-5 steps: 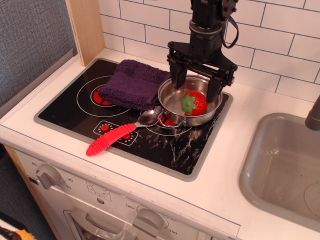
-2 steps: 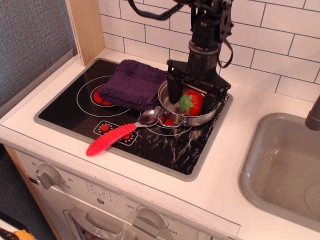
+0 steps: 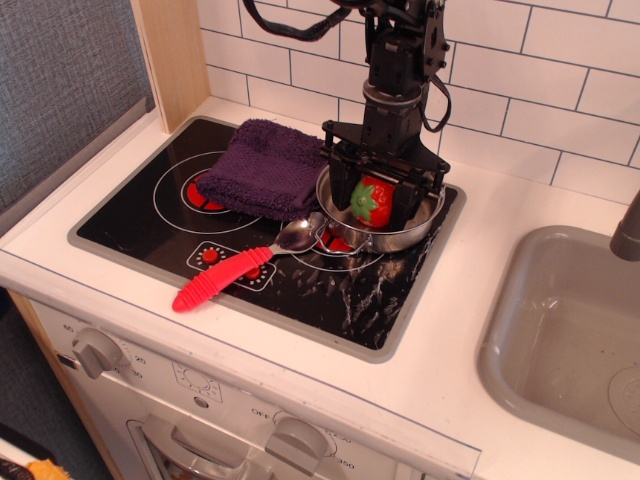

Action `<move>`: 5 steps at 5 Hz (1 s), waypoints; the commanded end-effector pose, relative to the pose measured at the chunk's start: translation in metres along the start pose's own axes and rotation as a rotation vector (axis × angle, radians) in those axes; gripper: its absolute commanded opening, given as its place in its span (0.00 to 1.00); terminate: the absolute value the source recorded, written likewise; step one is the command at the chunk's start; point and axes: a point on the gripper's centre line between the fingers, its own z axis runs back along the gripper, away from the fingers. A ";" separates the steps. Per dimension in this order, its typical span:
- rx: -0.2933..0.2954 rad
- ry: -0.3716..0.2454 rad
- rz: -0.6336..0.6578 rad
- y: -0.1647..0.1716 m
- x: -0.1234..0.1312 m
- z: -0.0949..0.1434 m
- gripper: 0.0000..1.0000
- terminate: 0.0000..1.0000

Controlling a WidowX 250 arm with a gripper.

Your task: Place the strawberry in front of the pot

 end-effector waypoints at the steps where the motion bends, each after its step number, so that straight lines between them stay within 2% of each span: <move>1: -0.019 -0.249 -0.009 -0.002 -0.027 0.093 0.00 0.00; 2: -0.021 -0.210 -0.028 -0.007 -0.057 0.084 0.00 0.00; 3: -0.009 -0.146 -0.043 -0.008 -0.083 0.058 0.00 0.00; 4: 0.006 -0.093 -0.084 -0.011 -0.098 0.025 0.00 0.00; 5: 0.030 -0.067 -0.131 -0.014 -0.101 0.005 0.00 0.00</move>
